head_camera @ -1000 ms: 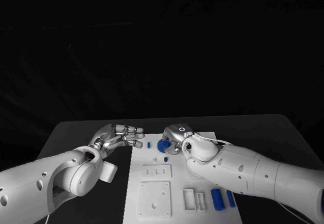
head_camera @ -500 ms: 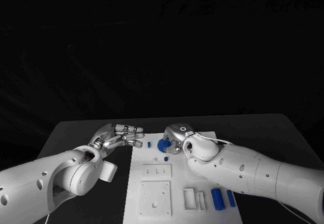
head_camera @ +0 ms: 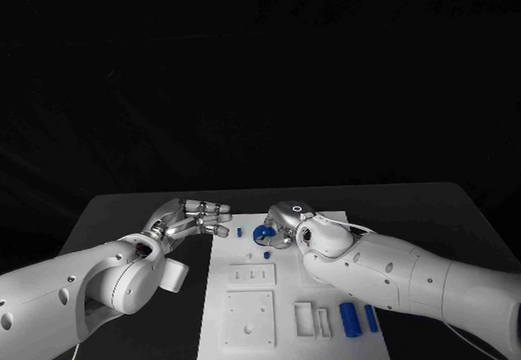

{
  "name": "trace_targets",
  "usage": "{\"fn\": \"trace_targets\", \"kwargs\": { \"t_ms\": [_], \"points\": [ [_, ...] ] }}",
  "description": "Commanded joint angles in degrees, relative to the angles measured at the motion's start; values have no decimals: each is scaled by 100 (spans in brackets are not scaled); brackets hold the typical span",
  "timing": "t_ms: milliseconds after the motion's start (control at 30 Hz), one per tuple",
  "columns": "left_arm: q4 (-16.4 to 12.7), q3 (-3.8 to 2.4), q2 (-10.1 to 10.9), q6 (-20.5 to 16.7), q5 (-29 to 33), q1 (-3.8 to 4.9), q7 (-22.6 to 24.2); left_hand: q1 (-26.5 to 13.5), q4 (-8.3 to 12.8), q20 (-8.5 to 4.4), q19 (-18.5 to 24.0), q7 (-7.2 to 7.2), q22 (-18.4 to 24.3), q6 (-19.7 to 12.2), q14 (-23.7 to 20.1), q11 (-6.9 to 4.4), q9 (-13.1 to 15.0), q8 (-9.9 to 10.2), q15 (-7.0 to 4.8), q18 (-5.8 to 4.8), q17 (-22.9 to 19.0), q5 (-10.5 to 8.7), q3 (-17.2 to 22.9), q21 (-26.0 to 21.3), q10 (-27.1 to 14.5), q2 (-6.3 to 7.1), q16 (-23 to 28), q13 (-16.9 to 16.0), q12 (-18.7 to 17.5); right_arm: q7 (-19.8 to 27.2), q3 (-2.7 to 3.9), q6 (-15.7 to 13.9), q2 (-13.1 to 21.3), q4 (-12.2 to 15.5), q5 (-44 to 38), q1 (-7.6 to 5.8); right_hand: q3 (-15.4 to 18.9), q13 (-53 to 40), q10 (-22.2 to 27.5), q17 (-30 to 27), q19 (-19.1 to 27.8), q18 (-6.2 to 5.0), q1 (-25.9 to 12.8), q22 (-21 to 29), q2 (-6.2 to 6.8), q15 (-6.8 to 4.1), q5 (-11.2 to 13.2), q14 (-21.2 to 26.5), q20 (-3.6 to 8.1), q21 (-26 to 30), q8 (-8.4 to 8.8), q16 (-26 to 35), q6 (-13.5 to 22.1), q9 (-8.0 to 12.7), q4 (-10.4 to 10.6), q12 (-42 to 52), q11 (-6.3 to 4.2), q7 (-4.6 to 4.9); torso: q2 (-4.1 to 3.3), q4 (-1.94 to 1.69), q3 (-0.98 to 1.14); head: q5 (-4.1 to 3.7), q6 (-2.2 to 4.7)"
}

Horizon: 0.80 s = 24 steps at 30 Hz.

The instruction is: Assemble the parts on the task board

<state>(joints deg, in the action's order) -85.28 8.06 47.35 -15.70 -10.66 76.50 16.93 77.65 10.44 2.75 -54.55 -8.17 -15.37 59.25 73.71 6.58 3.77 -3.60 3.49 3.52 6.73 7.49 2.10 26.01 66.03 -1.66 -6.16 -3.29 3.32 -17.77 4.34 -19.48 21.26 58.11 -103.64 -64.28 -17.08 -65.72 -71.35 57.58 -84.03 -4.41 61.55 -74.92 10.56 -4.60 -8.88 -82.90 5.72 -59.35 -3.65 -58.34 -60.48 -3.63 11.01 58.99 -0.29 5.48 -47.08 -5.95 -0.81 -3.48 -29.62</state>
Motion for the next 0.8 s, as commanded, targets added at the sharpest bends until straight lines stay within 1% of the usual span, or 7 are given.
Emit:
{"fn": "trace_targets", "kwargs": {
  "t_ms": [33, 233, 367, 567, 667, 733, 800],
  "points": [
    [-7, -3, -11, 75, -14, 3, 25, -4, 21, 9, 33, -4, 8, -37, -9, 2, 9, 1, 43, -19, -6, 21, -4, 19, -44, -51, -11, -10, 4, 59, -6, 229, 16, 2, 148, 9, 3, 3, 9, 9, -236, 3, 2, -780, 4, 39, -57, -3, -46, -37, 5, -35, 16, 2, 19, -1, 17, 4, 3, 2, 0, 8, -13],
    [-4, -3, -5, 74, -14, 3, 24, -4, 21, 9, 33, -4, 8, -37, -9, 2, 9, 1, 43, -19, -6, 21, -4, 19, -44, -51, -11, -10, 4, 39, -7, 211, 122, 68, 164, 14, -26, -4, -3, 15, -238, 3, 41, -779, -6, 33, -116, -2, -41, -41, 6, -42, -16, 2, -34, 14, 11, -3, 1, 0, 3, 13, -17],
    [-4, -3, 14, 64, -14, 3, 24, -2, 18, 11, 31, -8, 15, -46, -11, 4, 8, 1, 44, -18, -6, 21, -7, 14, -51, -50, -11, -10, 5, -27, -7, 96, 277, 226, 158, 22, -40, -4, -6, 17, -239, 4, 37, -780, -6, 33, -134, -3, -41, -45, 5, -44, -16, 2, -41, 17, 10, -4, 3, 15, 11, 30, -18],
    [-12, -3, 57, 46, -14, 3, 27, 0, 17, 12, 30, -9, 18, -50, -12, 5, 8, 1, 45, -18, -5, 21, -8, 12, -54, -50, -11, -10, 5, -94, 6, -298, 615, 602, 192, 26, -94, -16, -37, 37, -251, 8, 85, -788, 26, 26, -181, -10, -35, -84, 5, -69, -67, 2, -47, 41, -1, -16, 2, 36, 25, 37, 6],
    [-13, -3, 75, 39, -14, 3, 29, 0, 17, 12, 30, -9, 18, -50, -12, 5, 8, 1, 45, -18, -5, 21, -8, 12, -54, -50, -11, -10, 5, -75, 63, -487, 807, 810, 275, 26, -109, -20, -46, 42, -253, 9, 157, -788, 52, 23, -192, -10, -32, -89, 5, -77, -88, 2, -93, 48, -5, -21, 4, 49, 34, 32, 28],
    [-13, -3, 89, 35, -14, 3, 31, 0, 17, 12, 30, -9, 18, -50, -12, 5, 8, 1, 45, -18, -5, 21, -8, 12, -54, -50, -11, -10, 5, -43, 144, -575, 965, 968, 348, 25, -59, -23, -50, 42, -251, 12, 220, -791, 57, 23, -187, -7, -30, -100, 9, -81, -97, 3, -153, 53, -4, -25, 8, 69, 52, 44, 41],
    [-10, -3, 101, 33, -14, 3, 34, 0, 17, 12, 30, -9, 18, -50, -12, 5, 8, 1, 45, -18, -5, 21, -8, 12, -54, -50, -11, -10, 5, 15, 248, -623, 1129, 1106, 449, 25, 61, -26, -56, 42, -249, 14, 344, -792, 49, 27, -220, -7, -30, -110, 8, -86, -98, 2, -173, 56, -4, -28, 9, 84, 65, 51, 57]
  ]
}}
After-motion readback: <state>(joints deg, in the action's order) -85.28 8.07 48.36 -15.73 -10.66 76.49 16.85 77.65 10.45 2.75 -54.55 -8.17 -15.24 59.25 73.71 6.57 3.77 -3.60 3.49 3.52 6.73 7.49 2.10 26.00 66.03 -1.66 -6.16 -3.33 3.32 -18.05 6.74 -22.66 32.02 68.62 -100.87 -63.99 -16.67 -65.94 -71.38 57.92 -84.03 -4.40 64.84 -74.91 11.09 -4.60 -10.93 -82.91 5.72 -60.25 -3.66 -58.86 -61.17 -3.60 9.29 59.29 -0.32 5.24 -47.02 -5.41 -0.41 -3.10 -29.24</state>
